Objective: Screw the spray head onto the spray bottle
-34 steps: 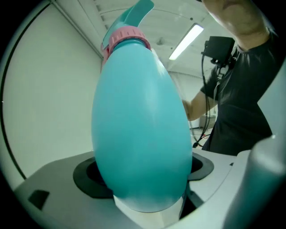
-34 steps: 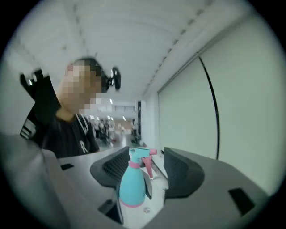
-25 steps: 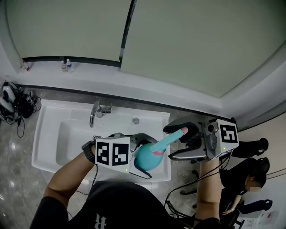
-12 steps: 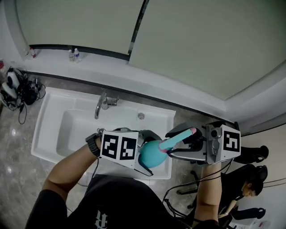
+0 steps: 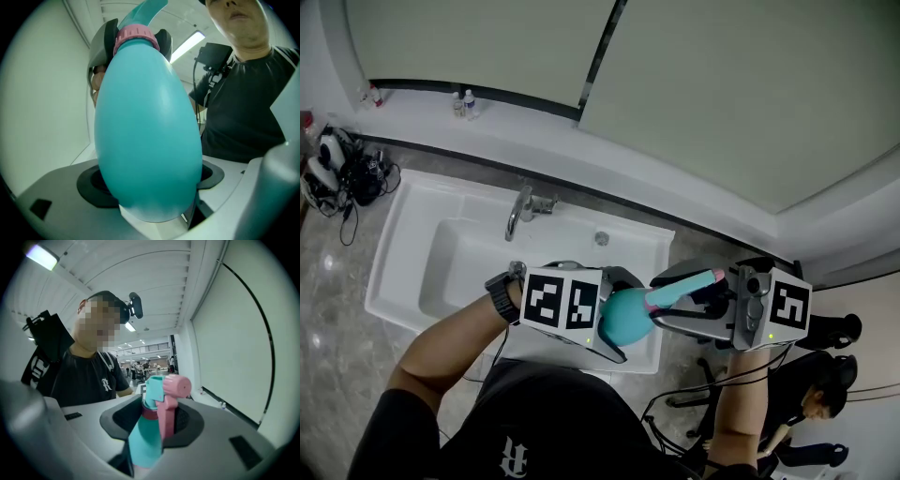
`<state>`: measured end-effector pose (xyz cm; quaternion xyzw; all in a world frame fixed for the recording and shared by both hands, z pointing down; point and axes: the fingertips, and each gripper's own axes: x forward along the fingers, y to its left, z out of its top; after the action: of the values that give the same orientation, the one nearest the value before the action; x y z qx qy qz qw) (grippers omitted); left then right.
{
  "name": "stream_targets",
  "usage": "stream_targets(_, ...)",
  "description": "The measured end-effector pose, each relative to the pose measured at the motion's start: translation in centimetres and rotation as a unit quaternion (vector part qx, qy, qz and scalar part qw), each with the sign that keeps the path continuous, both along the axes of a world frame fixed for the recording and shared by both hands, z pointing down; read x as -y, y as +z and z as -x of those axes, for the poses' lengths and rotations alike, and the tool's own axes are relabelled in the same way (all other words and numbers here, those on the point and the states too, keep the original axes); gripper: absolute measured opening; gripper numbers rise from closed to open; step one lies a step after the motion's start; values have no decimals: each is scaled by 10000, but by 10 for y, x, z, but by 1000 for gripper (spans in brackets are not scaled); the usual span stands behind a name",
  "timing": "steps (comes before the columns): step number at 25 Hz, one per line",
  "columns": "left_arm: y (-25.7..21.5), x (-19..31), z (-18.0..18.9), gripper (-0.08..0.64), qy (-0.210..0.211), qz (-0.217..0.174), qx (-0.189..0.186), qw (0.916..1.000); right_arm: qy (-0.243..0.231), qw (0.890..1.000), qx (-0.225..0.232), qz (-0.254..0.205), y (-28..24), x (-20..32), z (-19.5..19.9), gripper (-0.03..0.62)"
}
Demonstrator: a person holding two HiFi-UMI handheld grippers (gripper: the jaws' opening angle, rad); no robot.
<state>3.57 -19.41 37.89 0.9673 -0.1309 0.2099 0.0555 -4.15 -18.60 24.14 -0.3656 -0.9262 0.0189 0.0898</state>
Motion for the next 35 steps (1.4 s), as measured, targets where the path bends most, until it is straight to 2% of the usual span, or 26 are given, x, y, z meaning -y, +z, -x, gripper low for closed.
stream_targets(3, 5, 9, 10, 451, -441, 182, 33, 9989, 744, 9960, -359, -329, 12, 13, 6, 138)
stream_targets(5, 11, 19, 17, 451, -852, 287, 155, 9958, 1365, 9876, -659, -401, 21, 26, 10, 138)
stream_targets(7, 21, 32, 28, 451, -1353, 379, 342, 9895, 2031, 9740, -877, -488, 29, 38, 18, 138)
stream_targets(10, 35, 50, 46, 451, -2083, 493, 458, 9758, 2998, 9466, -1033, -574, 42, 56, 34, 138)
stream_targets(12, 39, 59, 51, 451, -2354, 538, 410, 9695, 3471, 9305, -1033, -543, 48, 65, 40, 138)
stream_targets(14, 43, 64, 51, 451, -2443, 559, 400, 9673, 3747, 9202, -998, -538, 51, 69, 40, 140)
stream_targets(19, 42, 71, 52, 451, -2481, 354, 663, 9658, 3932, 9135, -908, -518, 49, 75, 27, 140)
stream_targets(23, 39, 69, 53, 451, -2446, 255, 613, 9674, 3982, 9118, -884, -475, 47, 70, 17, 140)
stream_targets(28, 43, 64, 65, 451, -2583, 221, 607, 9639, 4042, 9086, -856, -615, 46, 52, 10, 140)
stream_targets(31, 39, 72, 65, 451, -2642, 212, 624, 9622, 3932, 9109, -875, -891, 42, 45, 7, 140)
stream_targets(35, 32, 78, 62, 451, -2576, 48, 541, 9647, 3618, 9206, -927, -1141, 46, 33, 12, 140)
